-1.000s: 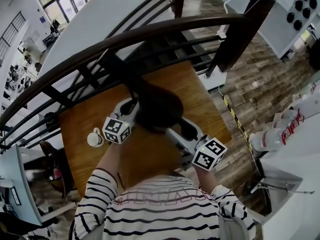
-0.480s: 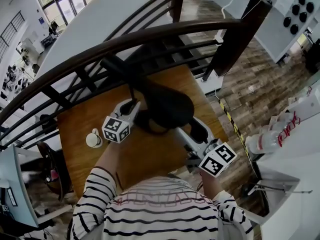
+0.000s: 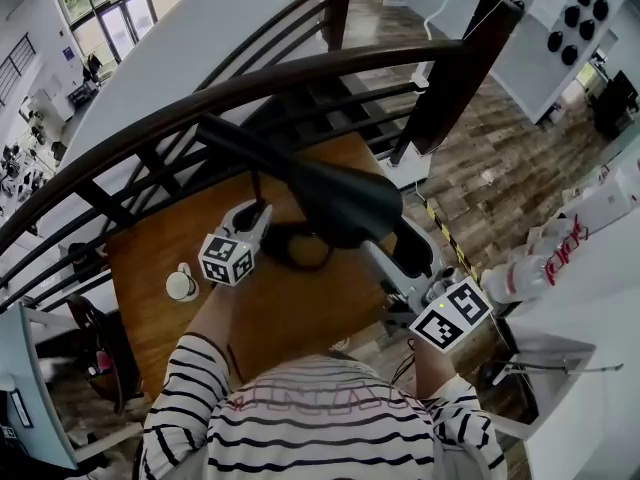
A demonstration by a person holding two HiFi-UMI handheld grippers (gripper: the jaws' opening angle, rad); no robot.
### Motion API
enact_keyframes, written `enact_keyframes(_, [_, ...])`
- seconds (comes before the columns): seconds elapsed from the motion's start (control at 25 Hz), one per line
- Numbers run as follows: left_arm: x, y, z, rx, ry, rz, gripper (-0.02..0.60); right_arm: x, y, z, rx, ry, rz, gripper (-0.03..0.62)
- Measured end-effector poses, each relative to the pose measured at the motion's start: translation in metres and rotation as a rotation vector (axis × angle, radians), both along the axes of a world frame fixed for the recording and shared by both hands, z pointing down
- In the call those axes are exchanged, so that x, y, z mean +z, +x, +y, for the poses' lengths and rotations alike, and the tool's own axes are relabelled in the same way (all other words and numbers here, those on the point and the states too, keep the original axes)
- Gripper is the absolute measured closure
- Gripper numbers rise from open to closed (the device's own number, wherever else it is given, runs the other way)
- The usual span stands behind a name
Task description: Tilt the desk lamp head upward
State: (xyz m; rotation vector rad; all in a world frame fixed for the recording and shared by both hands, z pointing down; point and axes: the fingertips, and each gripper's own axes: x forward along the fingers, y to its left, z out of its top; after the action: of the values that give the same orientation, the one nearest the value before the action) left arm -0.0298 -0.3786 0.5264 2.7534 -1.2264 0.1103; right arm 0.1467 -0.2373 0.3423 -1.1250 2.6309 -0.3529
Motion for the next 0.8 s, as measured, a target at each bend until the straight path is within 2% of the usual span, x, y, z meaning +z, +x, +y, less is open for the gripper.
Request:
enact_keyframes(0.52, [0.0, -0.004, 0.0, 0.022, -0.003, 0.004, 0.518, -0.082, -0.008, 0.002, -0.011, 0.139, 0.116, 0.313])
enact_keyframes(0.8, [-0.001, -0.004, 0.003, 0.045, -0.004, 0.006, 0.519, -0.102, -0.012, 0.001, -0.005, 0.145, 0.132, 0.31])
